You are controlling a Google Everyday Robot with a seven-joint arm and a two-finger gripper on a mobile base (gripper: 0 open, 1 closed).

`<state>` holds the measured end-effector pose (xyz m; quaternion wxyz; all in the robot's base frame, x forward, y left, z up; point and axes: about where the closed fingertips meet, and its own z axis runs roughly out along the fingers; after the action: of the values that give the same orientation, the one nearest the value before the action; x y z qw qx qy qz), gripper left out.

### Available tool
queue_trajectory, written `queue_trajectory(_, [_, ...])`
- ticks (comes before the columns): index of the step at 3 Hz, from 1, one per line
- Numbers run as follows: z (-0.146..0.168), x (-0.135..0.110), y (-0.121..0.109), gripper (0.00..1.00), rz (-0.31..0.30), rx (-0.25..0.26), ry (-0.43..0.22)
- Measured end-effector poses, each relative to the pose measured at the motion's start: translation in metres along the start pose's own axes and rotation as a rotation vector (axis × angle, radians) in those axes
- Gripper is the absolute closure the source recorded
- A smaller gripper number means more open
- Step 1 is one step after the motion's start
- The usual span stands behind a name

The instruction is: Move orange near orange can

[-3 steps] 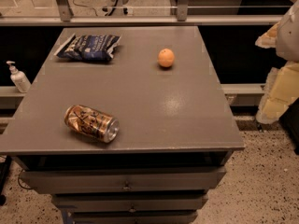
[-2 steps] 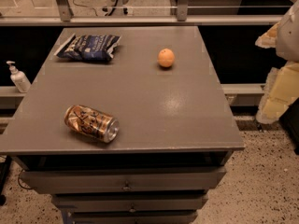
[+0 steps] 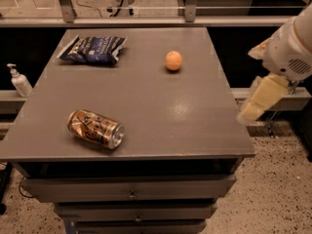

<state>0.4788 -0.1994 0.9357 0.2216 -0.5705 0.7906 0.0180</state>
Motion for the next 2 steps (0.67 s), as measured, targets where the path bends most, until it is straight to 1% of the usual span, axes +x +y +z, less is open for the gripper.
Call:
queue_trajectory(1, [0.044,-0.026,-0.04,0.0,0.077,0.037,-0.163])
queue_trajectory(2, [0.071,-0.067,-0.084,0.0,0.134,0.091,-0.326])
